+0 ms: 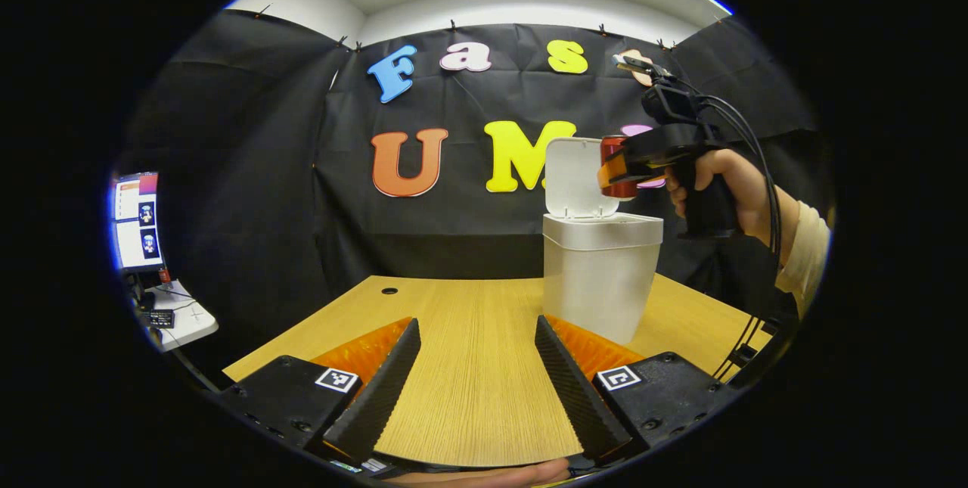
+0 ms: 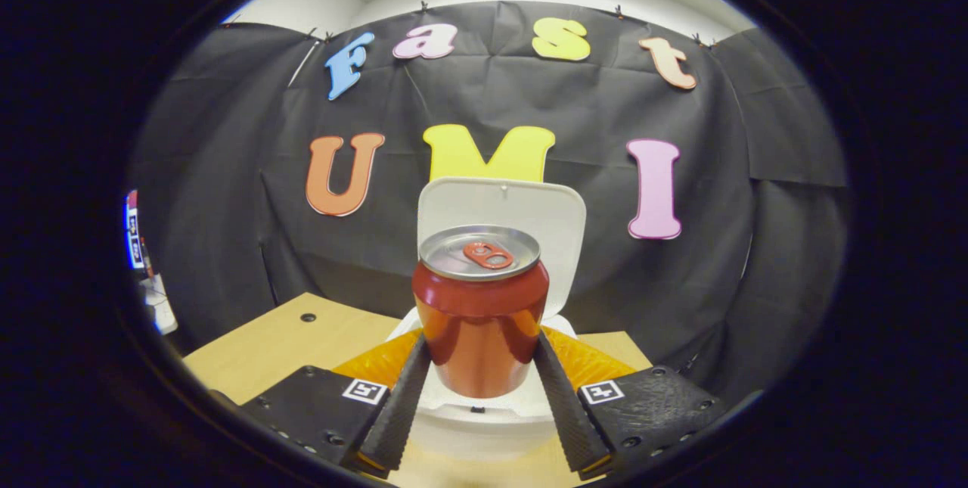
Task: Press the lid of the desktop garbage bin to open it, pick up the crumpled paper on the desktop and throw it into the bin, then pick up the pop can on the desktop and drop it into the bin, and finally close the garbage bin lid.
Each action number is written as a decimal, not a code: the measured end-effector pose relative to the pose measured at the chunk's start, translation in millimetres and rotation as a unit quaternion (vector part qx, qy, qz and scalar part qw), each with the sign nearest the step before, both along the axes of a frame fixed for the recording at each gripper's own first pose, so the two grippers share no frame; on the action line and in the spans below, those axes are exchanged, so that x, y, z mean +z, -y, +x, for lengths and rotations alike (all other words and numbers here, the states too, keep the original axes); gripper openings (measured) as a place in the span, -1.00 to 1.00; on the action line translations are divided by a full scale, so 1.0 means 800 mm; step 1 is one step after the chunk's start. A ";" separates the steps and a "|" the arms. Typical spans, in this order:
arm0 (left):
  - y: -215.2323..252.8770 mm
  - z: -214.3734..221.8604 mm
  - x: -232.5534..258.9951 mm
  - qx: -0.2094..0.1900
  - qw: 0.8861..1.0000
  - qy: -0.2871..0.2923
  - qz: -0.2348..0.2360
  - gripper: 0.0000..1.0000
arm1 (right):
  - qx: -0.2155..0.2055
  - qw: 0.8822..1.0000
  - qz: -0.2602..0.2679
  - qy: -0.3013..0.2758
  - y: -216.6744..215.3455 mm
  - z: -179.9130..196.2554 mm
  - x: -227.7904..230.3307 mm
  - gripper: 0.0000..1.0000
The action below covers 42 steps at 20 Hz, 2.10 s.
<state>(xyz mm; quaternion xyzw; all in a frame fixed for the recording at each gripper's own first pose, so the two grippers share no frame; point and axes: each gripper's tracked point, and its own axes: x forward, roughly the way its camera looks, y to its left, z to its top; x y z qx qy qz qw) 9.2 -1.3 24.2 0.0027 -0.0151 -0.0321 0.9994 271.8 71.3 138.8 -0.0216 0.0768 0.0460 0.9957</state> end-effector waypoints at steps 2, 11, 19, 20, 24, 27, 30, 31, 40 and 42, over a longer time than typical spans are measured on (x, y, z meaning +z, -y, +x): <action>-0.002 -0.005 0.004 0.002 1.000 0.007 0.001 0.96 | -0.009 1.000 -0.001 -0.013 0.005 0.019 -0.010 0.56; -0.001 -0.002 0.005 -0.007 1.000 0.009 -0.008 0.96 | 0.002 0.999 -0.010 -0.042 0.005 0.040 -0.032 0.71; -0.011 -0.004 0.011 -0.006 1.000 0.015 -0.018 0.96 | 0.023 1.000 -0.005 0.000 0.001 -0.010 0.046 0.90; -0.013 -0.005 0.011 -0.005 1.000 0.014 -0.020 0.96 | 0.023 1.000 -0.009 0.012 0.002 -0.014 0.059 0.90; -0.013 -0.006 0.011 -0.009 1.000 0.012 -0.027 0.96 | 0.027 0.999 -0.003 0.043 0.003 -0.033 0.112 0.91; -0.014 -0.006 0.012 -0.016 0.999 0.014 -0.034 0.96 | 0.021 0.998 0.003 0.065 0.006 -0.033 0.154 0.90; -0.018 0.001 0.009 -0.013 0.999 0.012 -0.034 0.97 | 0.014 0.996 0.005 0.089 0.004 -0.018 0.181 0.94; -0.021 0.005 0.006 -0.011 0.999 0.009 -0.035 0.97 | 0.014 0.996 0.001 0.093 0.000 -0.008 0.187 0.90; -0.030 0.019 -0.007 0.015 1.000 0.001 -0.010 0.97 | -0.040 0.993 0.009 0.111 0.006 0.124 0.221 0.89; -0.026 0.018 -0.011 0.016 1.000 0.006 -0.012 0.97 | -0.058 0.993 0.002 0.103 0.014 0.154 0.219 0.89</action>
